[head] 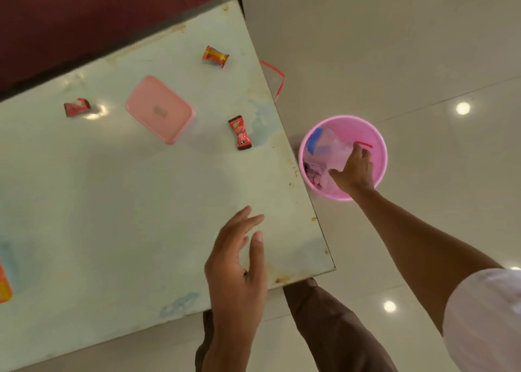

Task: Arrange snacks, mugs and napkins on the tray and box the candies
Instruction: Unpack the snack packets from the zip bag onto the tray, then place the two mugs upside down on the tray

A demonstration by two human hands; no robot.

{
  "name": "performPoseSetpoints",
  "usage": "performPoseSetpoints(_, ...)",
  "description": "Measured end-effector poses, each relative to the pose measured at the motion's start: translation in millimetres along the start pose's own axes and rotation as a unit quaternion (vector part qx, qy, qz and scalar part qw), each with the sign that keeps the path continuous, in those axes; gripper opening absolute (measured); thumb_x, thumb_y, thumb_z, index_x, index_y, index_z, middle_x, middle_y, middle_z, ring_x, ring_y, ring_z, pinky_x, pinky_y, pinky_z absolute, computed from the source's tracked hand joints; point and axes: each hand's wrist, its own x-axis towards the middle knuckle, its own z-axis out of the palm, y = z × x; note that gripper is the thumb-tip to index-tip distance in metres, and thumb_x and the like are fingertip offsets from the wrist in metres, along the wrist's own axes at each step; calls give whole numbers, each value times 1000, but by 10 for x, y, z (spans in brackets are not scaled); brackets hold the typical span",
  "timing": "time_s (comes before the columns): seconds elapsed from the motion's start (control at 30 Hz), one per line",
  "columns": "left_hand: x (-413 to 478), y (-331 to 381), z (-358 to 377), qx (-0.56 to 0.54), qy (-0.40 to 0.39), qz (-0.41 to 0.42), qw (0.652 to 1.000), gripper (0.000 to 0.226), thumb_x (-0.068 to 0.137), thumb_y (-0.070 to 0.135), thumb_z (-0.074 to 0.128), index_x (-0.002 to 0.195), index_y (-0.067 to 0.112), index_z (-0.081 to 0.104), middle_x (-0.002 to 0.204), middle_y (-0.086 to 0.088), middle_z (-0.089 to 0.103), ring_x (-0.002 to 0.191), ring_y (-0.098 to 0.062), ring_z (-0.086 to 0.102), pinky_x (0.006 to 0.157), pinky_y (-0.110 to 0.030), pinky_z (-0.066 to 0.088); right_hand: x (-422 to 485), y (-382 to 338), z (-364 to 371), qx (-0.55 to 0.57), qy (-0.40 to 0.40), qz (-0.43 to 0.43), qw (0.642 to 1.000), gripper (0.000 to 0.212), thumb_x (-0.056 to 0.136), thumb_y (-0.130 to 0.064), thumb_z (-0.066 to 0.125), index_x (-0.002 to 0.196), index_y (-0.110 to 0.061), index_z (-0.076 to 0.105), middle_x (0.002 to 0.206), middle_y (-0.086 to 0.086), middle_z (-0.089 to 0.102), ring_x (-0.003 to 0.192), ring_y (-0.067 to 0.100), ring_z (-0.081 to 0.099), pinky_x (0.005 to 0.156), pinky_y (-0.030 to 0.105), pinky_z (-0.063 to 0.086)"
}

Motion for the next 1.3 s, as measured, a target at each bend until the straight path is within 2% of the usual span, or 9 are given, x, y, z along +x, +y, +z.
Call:
performPoseSetpoints(0.17, -47, -91, -307, 26, 21, -9, 999, 23, 100, 16, 57, 116, 11, 73, 134, 0, 67, 125, -14, 62, 101, -47, 55, -434, -211, -230, 8, 20, -71, 997, 74, 87, -18, 71, 148, -4, 31, 150, 23, 30, 130, 44, 40, 110, 52, 36)
performPoseSetpoints(0.4, -305, -160, -919, 85, -12, -18, 996, 37, 104, 29, 48, 138, 22, 60, 151, 7, 52, 141, -5, 45, 115, -20, 38, -1516, -748, -750, 43, 123, -217, 967, 49, 86, -10, 70, 132, -6, 56, 147, 22, 36, 133, 41, 38, 110, 54, 37)
performPoseSetpoints(0.53, -613, -305, -1314, 120, -27, 1, 992, 50, 103, 41, 35, 149, 25, 46, 157, 8, 44, 147, -3, 35, 123, -33, 29, -2147, -1101, -717, -10, 90, -286, 954, 45, 86, -12, 72, 129, -7, 58, 146, 23, 38, 133, 42, 36, 106, 55, 35)
performPoseSetpoints(0.77, -1232, -784, -2363, 111, 83, -74, 988, 49, 103, 39, 36, 149, 28, 47, 158, 9, 39, 150, -10, 30, 124, -44, 25, -3396, -1786, -58, -134, -8, -407, 903, 61, 87, -28, 73, 139, -6, 50, 152, 19, 34, 138, 40, 33, 94, 49, 48)
performPoseSetpoints(0.97, -1653, -1410, -3128, 160, 49, -145, 975, 50, 106, 45, 22, 156, 39, 24, 168, 13, 13, 156, -9, 4, 126, -34, 6, -4326, -2299, 693, -237, -63, -459, 854, 71, 94, -46, 57, 152, -15, 30, 162, 7, 19, 148, 26, 20, 101, 44, 49)
performPoseSetpoints(1.1, -2007, -1695, -3735, 126, 79, -153, 977, 44, 107, 38, 33, 148, 32, 48, 161, 3, 38, 150, -17, 33, 120, -46, 28, -4934, -2565, 1263, -283, -83, -476, 829, 70, 94, -44, 58, 152, -16, 31, 162, 7, 21, 147, 26, 23, 99, 43, 51)
performPoseSetpoints(1.17, -2132, -1765, -4025, 119, 132, -156, 972, 46, 101, 40, 37, 125, 22, 72, 136, -7, 66, 125, -29, 64, 95, -56, 52, -5183, -2691, 1504, -299, -85, -497, 811, 70, 92, -47, 58, 151, -16, 34, 161, 7, 24, 147, 27, 25, 96, 43, 52)
performPoseSetpoints(1.23, -2249, -1899, -4289, 120, 171, -169, 963, 40, 96, 38, 45, 113, 21, 78, 124, -7, 74, 110, -31, 72, 81, -58, 57, -5453, -2849, 1768, -332, -81, -515, 786, 73, 92, -57, 51, 151, -18, 33, 162, 6, 23, 148, 25, 23, 99, 43, 49)
performPoseSetpoints(1.3, -2320, -2068, -4483, 136, 195, -179, 955, 31, 88, 30, 64, 114, 22, 77, 126, -7, 72, 113, -30, 71, 84, -57, 57, -5688, -3019, 1972, -360, -68, -532, 763, 80, 89, -70, 39, 152, -21, 32, 163, 3, 22, 151, 23, 19, 106, 44, 42)
